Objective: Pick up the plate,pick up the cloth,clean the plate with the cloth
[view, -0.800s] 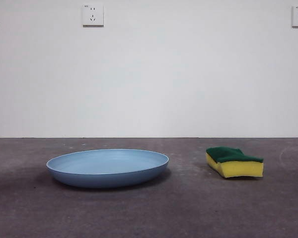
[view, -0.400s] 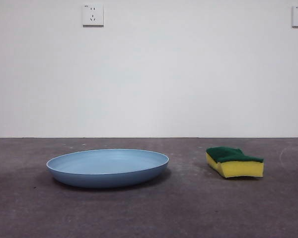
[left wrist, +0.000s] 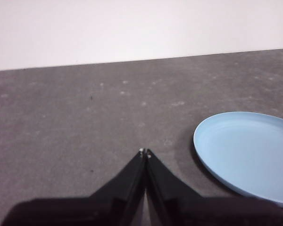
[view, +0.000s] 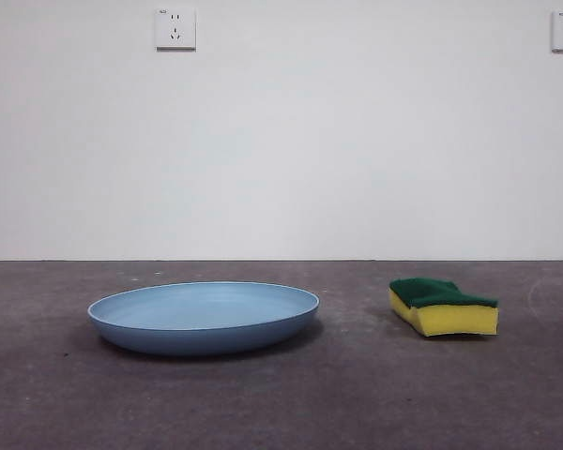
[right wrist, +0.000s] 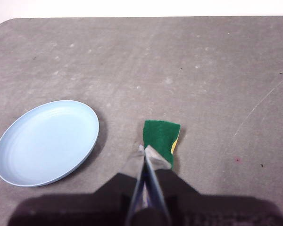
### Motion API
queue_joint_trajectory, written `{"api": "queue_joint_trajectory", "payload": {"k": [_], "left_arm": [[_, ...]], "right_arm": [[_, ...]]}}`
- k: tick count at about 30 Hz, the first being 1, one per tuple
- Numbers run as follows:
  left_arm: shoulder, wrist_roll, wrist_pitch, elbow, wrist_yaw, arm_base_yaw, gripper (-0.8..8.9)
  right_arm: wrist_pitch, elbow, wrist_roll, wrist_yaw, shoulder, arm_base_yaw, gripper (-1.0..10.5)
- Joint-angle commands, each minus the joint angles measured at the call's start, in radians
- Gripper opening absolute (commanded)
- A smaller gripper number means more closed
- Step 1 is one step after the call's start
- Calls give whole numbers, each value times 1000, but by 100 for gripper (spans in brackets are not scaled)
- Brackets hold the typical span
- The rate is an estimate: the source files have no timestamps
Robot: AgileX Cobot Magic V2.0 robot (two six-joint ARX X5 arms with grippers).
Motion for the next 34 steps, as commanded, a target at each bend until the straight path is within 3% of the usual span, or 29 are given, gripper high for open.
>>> {"api": "queue_joint_trajectory", "payload": {"k": [1, 34], "left_arm": [[-16, -15, 8, -23, 0, 4, -3], [-35, -23, -43, -47, -2, 3, -3]], "right_arm": [[6, -6, 10, 3, -1, 1, -16], [6, -6, 10, 3, -1, 1, -16]]}}
